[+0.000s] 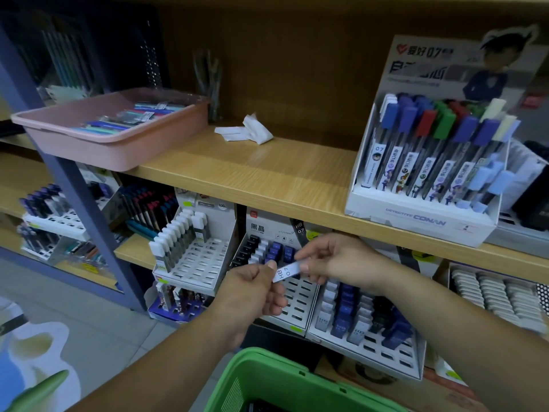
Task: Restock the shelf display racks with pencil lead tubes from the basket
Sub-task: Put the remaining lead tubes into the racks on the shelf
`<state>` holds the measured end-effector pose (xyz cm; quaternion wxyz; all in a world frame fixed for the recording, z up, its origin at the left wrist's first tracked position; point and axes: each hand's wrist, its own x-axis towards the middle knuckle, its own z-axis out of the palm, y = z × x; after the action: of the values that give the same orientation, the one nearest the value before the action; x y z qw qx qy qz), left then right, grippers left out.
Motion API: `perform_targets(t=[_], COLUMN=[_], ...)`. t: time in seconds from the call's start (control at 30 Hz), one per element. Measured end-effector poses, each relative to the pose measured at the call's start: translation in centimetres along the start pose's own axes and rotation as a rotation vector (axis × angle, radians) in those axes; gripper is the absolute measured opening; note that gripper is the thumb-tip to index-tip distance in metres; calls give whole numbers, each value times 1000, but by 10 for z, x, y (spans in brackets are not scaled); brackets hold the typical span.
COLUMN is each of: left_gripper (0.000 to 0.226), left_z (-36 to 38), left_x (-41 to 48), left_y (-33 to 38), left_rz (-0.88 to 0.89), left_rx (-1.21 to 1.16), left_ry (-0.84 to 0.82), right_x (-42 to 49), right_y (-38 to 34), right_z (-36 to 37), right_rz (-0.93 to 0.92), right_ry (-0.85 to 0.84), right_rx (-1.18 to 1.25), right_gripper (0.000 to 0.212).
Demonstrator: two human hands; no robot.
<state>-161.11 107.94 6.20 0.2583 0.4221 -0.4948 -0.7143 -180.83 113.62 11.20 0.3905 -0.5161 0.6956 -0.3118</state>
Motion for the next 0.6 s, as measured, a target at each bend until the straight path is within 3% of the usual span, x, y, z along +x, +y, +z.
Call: perform_targets(t=[0.13, 0.3, 0.43, 0.53, 0.6], left_gripper=[30, 28, 29, 20, 26], left_z=[1, 4, 4, -13, -21], left_x=[4, 7, 9, 14, 16], left_y=[2, 10, 6, -17, -28], left_rz=[91, 189, 157, 282, 353], left_rx=[43, 91, 48, 610, 897], left_ry=[38, 13, 20, -26, -76], right_x=[1, 6, 10, 10, 11], right_y=[2, -6, -1, 5, 9], right_z=[-1, 18, 21, 12, 6], right_rz=[-92, -235, -156, -28, 8], right_ry=[-14, -3, 64, 215, 280], right_rx=[-233, -175, -173, -270, -297], right_gripper=[9, 17, 31, 18, 16])
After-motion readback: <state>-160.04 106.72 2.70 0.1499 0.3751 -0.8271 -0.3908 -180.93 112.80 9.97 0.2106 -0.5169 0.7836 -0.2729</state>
